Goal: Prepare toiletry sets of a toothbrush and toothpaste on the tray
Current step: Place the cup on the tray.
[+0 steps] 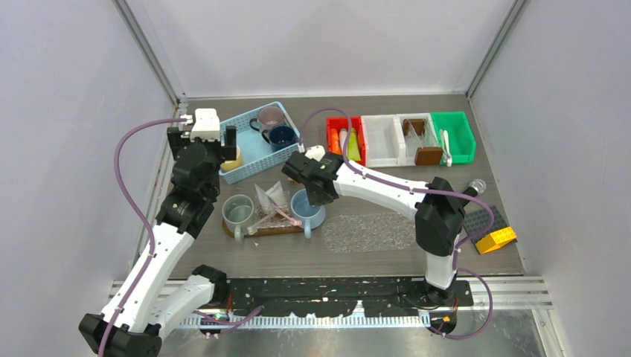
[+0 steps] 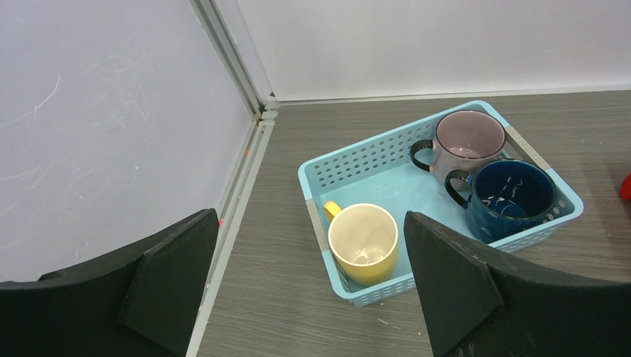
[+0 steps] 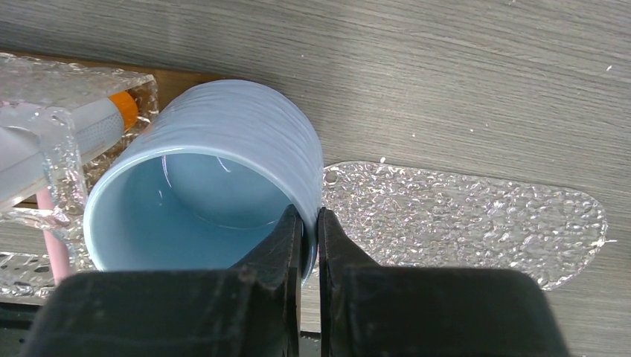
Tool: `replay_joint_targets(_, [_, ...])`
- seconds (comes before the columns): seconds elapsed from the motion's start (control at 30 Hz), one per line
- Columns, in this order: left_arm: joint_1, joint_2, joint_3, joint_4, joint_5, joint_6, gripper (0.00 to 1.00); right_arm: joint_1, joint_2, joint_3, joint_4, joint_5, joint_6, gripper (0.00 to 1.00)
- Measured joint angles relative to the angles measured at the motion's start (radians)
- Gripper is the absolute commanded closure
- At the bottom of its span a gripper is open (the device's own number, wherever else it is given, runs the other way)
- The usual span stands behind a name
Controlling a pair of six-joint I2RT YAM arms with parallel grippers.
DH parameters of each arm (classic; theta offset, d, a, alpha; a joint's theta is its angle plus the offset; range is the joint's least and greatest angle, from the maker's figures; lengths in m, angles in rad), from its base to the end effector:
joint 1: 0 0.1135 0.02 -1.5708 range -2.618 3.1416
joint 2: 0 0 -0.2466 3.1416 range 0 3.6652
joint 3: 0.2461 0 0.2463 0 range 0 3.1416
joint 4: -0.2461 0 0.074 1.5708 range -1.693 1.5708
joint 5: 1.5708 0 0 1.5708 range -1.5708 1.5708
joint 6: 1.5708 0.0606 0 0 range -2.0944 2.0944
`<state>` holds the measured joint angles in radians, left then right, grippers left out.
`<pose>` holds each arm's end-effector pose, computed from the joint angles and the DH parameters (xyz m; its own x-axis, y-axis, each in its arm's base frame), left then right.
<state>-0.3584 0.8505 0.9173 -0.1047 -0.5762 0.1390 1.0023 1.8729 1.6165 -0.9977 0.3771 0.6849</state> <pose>0.2142 -0.0450 0.3699 -0.0650 0.1484 -0.9868 -0.2087 0.9650 0.1589 0.2235 0.3084 0.2225 -0.8528 -0.2424 -0.4626 -0.2353 0.9691 -0.0740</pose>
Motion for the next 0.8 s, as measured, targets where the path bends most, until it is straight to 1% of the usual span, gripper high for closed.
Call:
replay_joint_targets(0.2, [0.000,0.000,0.000,0.000,0.000,0.000,0.00,0.000,0.005,-0.011,0.002,0.011,0.010,0.85])
replay_joint_targets(0.8, [0.000,0.000,0.000,0.001,0.000,0.003,0.00,0.000,0.006,-0.016,0.008,0.015,0.029,0.84])
